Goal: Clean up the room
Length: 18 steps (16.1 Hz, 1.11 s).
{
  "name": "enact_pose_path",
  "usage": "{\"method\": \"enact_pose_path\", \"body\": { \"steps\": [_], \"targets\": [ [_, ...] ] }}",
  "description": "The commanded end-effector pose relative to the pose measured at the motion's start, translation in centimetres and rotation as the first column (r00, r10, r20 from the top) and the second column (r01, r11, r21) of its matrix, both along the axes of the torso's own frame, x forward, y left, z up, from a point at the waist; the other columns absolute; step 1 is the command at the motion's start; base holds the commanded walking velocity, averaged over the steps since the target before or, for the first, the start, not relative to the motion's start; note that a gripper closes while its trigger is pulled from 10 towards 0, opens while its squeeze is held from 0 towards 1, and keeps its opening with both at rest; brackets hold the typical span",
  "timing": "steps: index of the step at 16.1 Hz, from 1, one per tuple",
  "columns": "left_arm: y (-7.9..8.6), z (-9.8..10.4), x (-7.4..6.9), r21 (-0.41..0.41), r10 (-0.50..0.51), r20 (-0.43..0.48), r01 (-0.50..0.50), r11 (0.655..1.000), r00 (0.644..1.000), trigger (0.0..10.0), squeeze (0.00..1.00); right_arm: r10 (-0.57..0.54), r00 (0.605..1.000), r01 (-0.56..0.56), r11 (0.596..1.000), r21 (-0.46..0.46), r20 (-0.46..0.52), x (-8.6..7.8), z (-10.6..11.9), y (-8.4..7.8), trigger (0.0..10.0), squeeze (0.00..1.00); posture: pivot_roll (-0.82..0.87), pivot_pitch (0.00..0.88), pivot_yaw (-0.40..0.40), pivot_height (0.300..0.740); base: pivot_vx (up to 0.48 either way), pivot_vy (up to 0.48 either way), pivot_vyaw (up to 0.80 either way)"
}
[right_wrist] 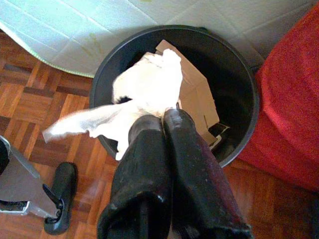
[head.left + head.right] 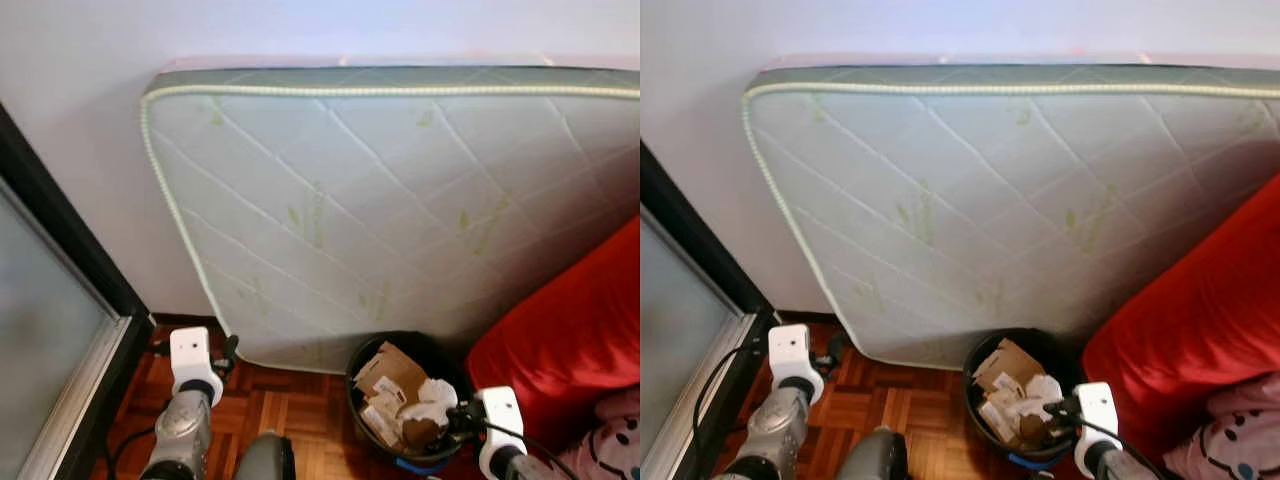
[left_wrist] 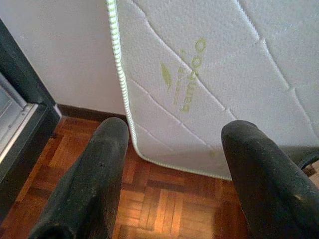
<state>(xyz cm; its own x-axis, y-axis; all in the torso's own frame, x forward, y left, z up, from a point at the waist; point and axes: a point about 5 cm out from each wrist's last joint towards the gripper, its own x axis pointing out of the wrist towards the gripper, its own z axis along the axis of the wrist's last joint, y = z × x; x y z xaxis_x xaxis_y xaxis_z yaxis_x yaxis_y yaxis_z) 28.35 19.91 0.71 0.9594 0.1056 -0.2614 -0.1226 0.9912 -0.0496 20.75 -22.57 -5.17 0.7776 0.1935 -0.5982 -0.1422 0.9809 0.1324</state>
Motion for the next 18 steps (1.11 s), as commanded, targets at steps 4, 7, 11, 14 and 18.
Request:
{"method": "enact_pose_path", "body": {
  "steps": [4,7,11,14,18],
  "targets": [
    [-0.4,0.9,0.5,-0.004,-0.015,0.064,0.016,1.000,0.998,10.0,0.00,-0.051,0.998,0.051,0.999,0.018,0.023,-0.4,0.1,-0.8,10.0,0.00,0.11,0.114,-0.019,0.646,0.000,0.000,0.00],
    [-0.4,1.1,0.3,-0.005,-0.016,0.091,0.016,1.000,0.996,10.0,0.00,-0.042,0.990,0.036,0.998,0.051,0.137,5.2,2.7,3.3,10.0,0.00,0.11,0.152,-0.028,0.646,0.000,0.000,0.00],
    [-0.3,1.1,-0.1,-0.001,-0.011,0.105,0.011,1.000,0.994,10.0,0.00,-0.043,0.977,0.021,0.994,0.106,0.210,9.1,5.4,7.7,10.0,0.00,0.12,0.174,-0.033,0.646,0.000,0.000,0.00],
    [-0.2,1.3,-0.1,0.003,-0.013,0.114,0.012,1.000,0.993,10.0,0.00,-0.025,0.984,0.019,0.999,0.037,0.174,11.4,7.2,8.9,10.0,0.00,0.13,0.179,-0.031,0.646,0.000,0.000,0.00],
    [-0.2,1.7,-0.2,0.007,-0.019,0.137,0.019,1.000,0.990,10.0,0.00,-0.058,0.990,0.064,0.997,-0.041,0.131,12.0,7.5,8.0,10.0,0.00,0.15,0.196,-0.035,0.646,0.000,0.000,0.00]
  ]
}}
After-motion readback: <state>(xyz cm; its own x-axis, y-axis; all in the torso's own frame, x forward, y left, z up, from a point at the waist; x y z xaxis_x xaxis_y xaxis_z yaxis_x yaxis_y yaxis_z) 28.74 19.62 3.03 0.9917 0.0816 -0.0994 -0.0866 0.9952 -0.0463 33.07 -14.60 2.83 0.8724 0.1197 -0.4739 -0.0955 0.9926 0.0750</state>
